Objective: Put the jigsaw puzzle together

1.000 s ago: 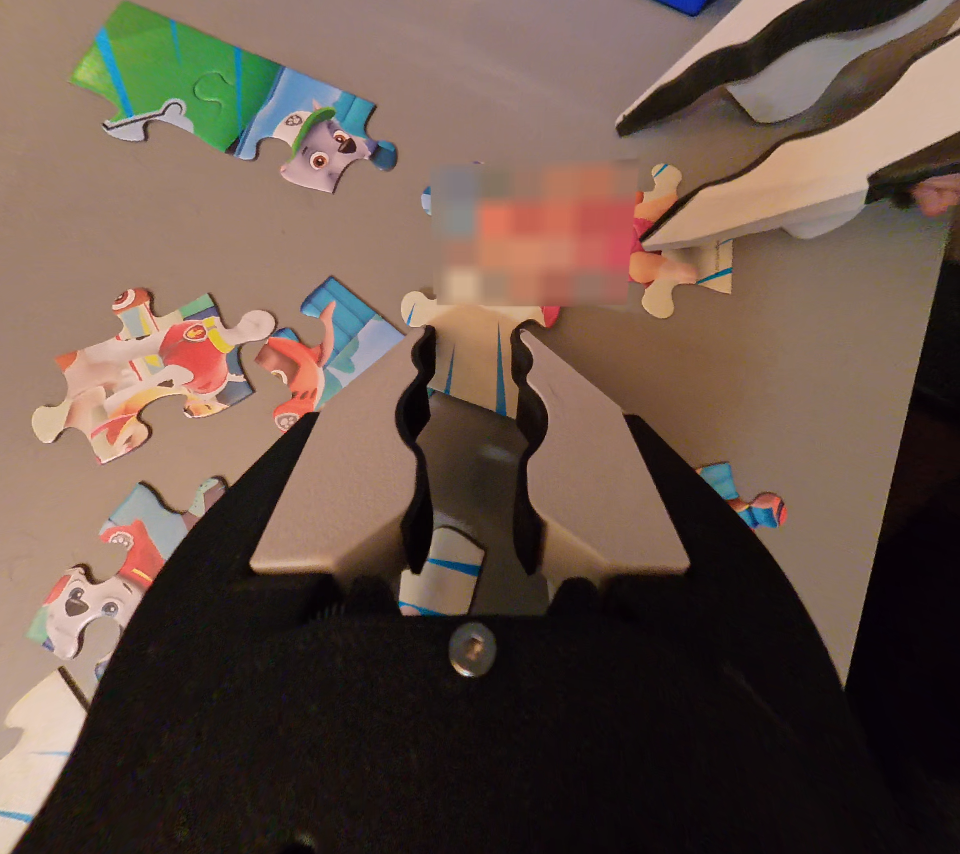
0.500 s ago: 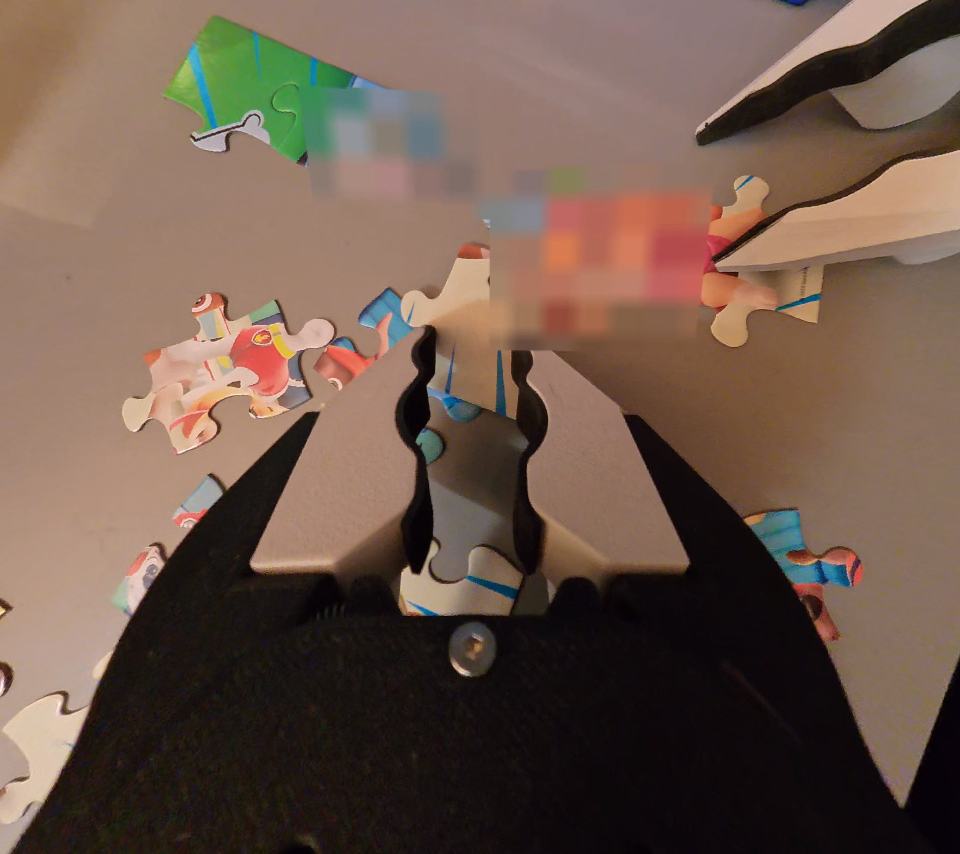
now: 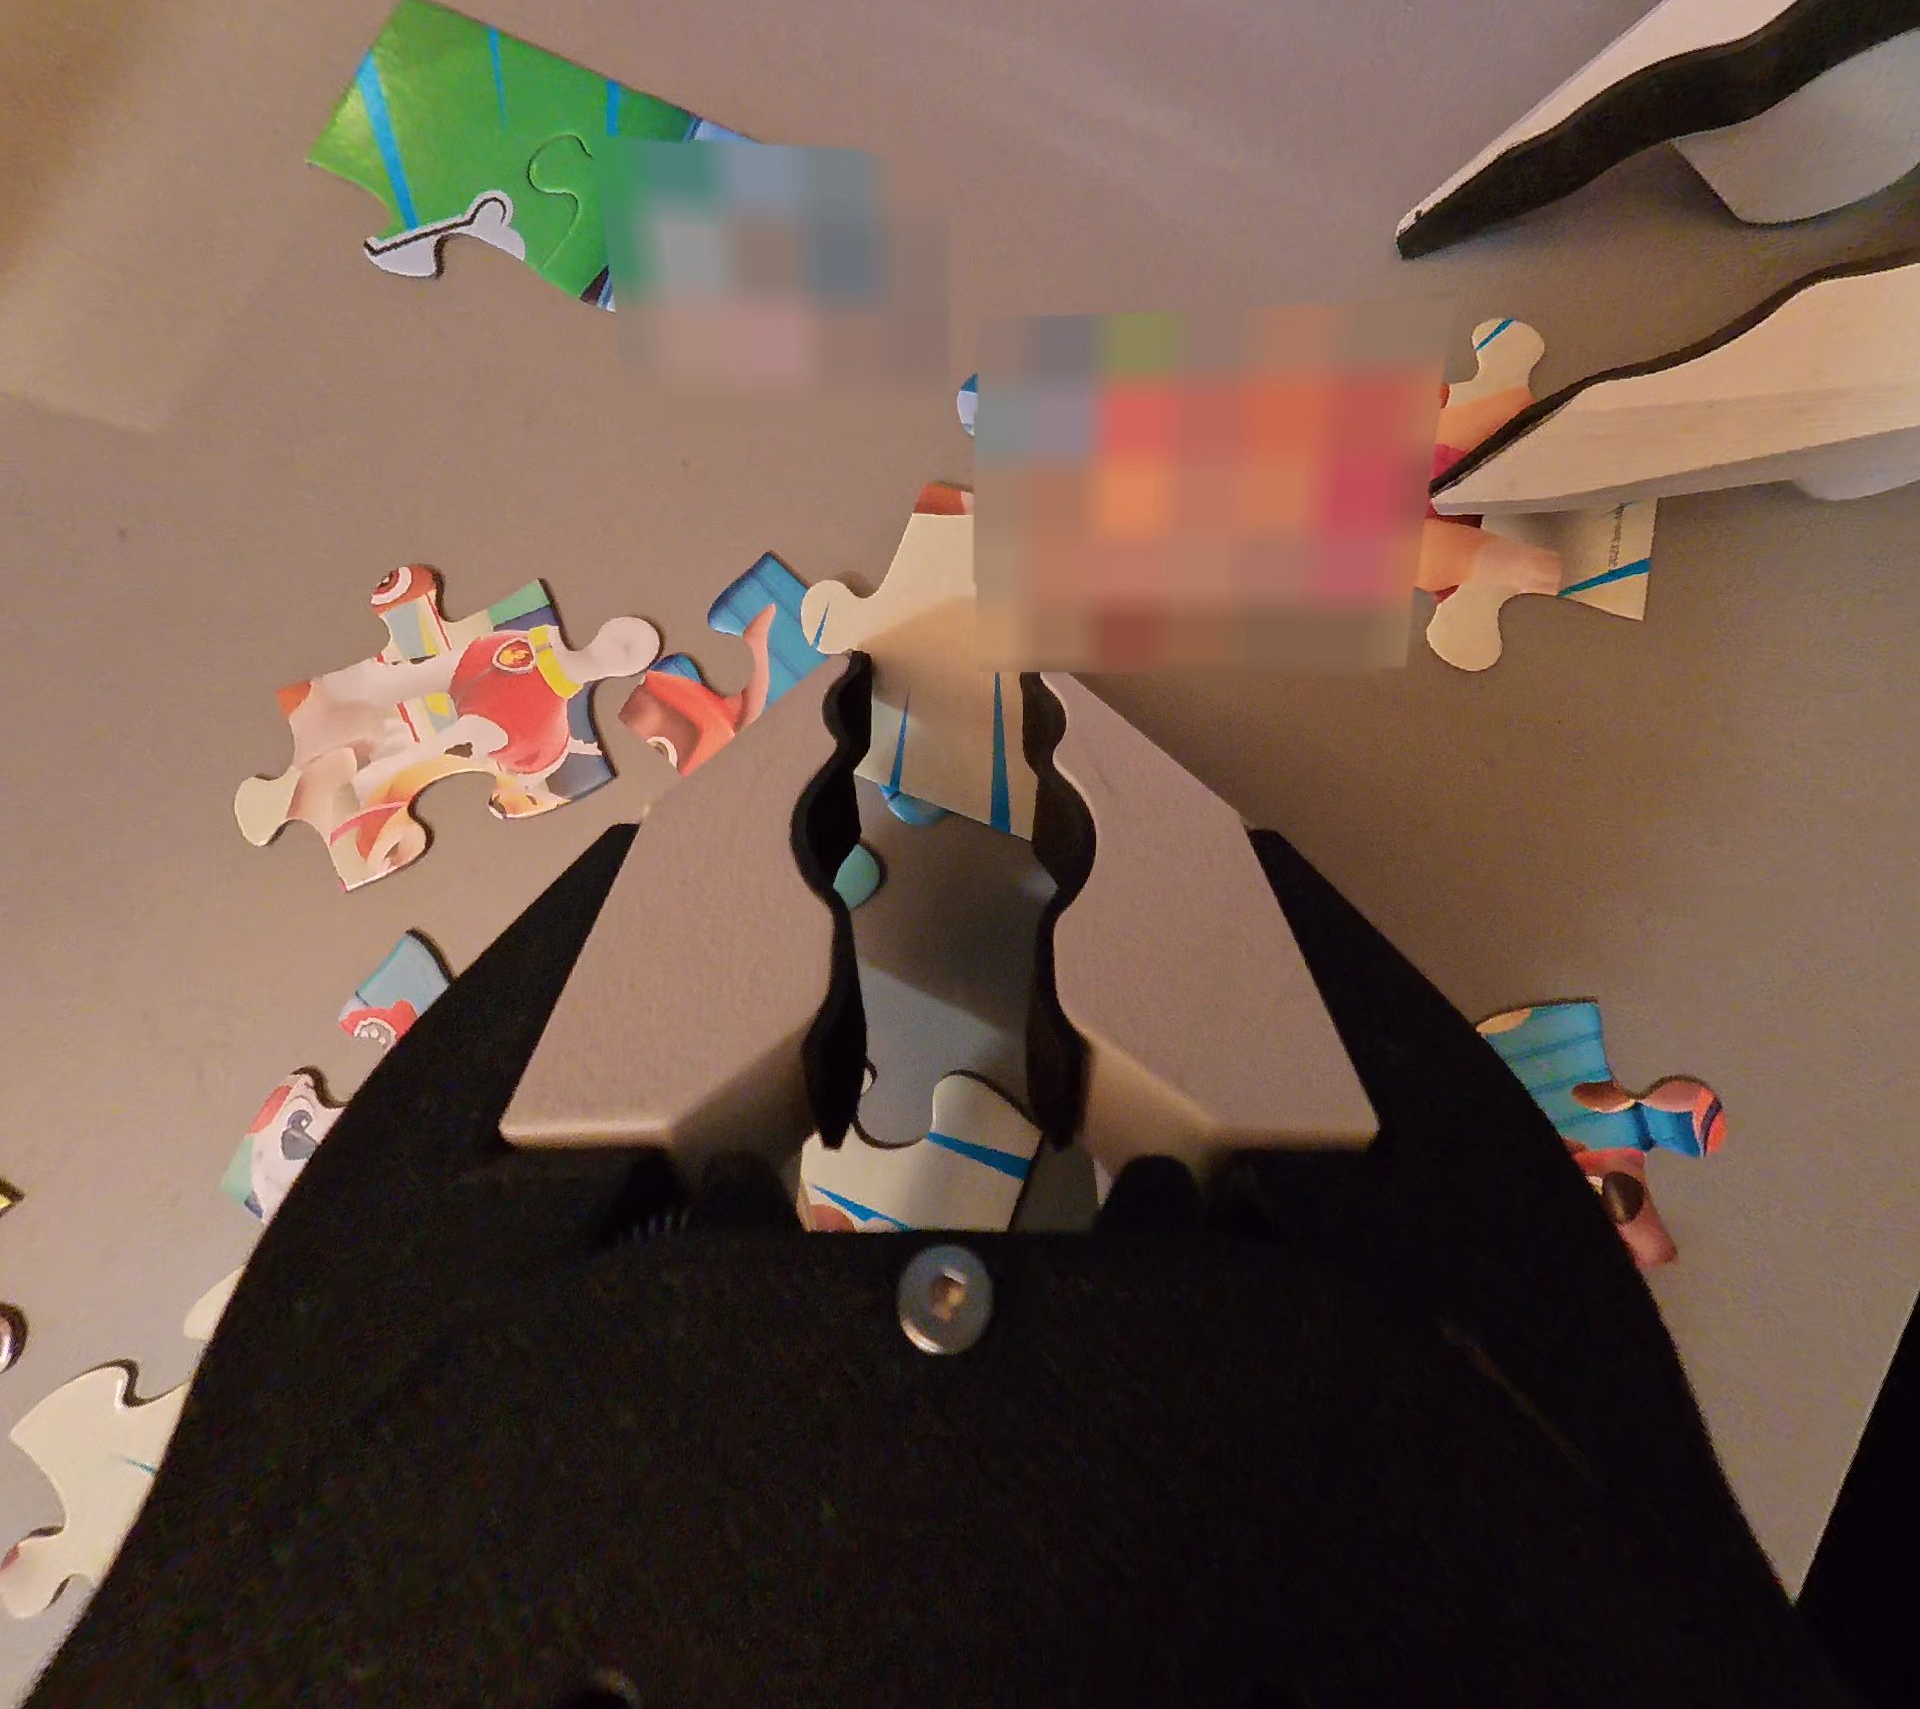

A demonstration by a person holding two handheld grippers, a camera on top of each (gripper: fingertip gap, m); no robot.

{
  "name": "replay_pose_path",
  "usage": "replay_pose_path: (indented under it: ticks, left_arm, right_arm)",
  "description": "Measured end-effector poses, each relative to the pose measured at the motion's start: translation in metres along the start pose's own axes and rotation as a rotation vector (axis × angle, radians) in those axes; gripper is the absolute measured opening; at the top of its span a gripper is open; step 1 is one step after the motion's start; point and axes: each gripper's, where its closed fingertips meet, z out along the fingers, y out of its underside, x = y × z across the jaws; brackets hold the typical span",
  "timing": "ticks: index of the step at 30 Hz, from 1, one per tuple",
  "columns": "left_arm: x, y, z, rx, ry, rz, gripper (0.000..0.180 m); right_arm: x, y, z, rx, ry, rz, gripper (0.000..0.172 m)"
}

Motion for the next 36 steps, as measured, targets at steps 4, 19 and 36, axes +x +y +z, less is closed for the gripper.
replay_pose_path:
  ticks: [4, 19, 36]
  left_arm:
    - [-0.002, 0.000, -0.001, 0.003, -0.006, -0.003, 0.027]
    - [-0.005, -0.002, -0.003, 0.017, 0.008, -0.037, 0.026]
    - [-0.008, 0.010, -0.025, 0.034, -0.008, -0.071, 0.027]
  right_arm:
    - [0.000, 0.000, 0.000, 0.000, 0.001, 0.000, 0.049]
    - [0.000, 0.000, 0.000, 0.000, 0.002, 0.000, 0.049]
    - [0.001, 0.000, 0.000, 0.001, 0.007, 0.002, 0.047]
